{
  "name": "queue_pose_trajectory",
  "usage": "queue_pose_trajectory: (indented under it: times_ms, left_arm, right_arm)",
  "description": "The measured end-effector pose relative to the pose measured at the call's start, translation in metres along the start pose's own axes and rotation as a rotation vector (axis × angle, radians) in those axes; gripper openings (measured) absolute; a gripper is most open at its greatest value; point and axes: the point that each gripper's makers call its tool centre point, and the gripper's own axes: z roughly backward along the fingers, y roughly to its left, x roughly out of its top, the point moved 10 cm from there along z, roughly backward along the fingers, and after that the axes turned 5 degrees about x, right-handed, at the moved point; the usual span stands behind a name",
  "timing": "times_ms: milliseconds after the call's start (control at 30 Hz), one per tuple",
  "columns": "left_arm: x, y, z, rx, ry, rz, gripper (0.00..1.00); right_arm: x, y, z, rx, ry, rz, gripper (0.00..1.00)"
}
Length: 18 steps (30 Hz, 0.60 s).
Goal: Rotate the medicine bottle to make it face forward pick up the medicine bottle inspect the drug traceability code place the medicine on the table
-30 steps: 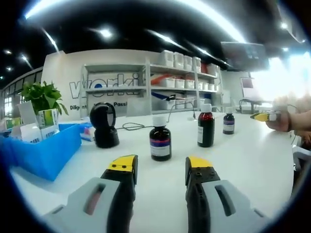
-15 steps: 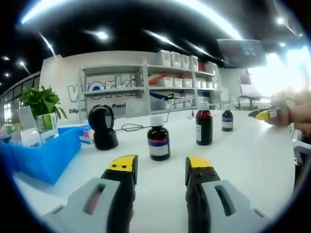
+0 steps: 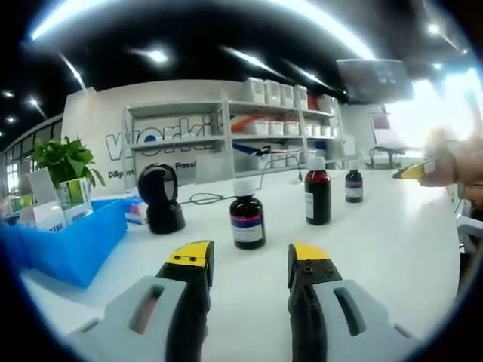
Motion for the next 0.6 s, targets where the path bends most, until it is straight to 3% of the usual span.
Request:
queue_pose_trajectory:
  times_ms: [67,133,333,533,600]
  left_arm:
    - [0.000,0.001,0.000,0.003,0.001,0.001,0.31]
    - [0.000,0.001,0.000,0.003,0.000,0.004,0.31]
    - [0.001,0.001,0.000,0.000,-0.008,0.013,0.31]
    - [0.001,0.001,0.000,-0.005,-0.013,0.023,0.31]
    - [0.001,0.001,0.000,-0.008,-0.014,0.023,0.31]
  right_arm:
    - [0.007,0.000,-0.002,-0.002,0.004,0.024,0.41]
    - [0.012,-0.004,-0.005,-0.004,0.055,0.062,0.46]
    - [0.023,-0.009,-0.020,0.020,0.053,0.072,0.35]
    - [0.029,-0.019,-0.038,0.061,0.044,0.108,0.37]
    - [0.029,-0.024,-0.043,0.080,0.051,0.155,0.37]
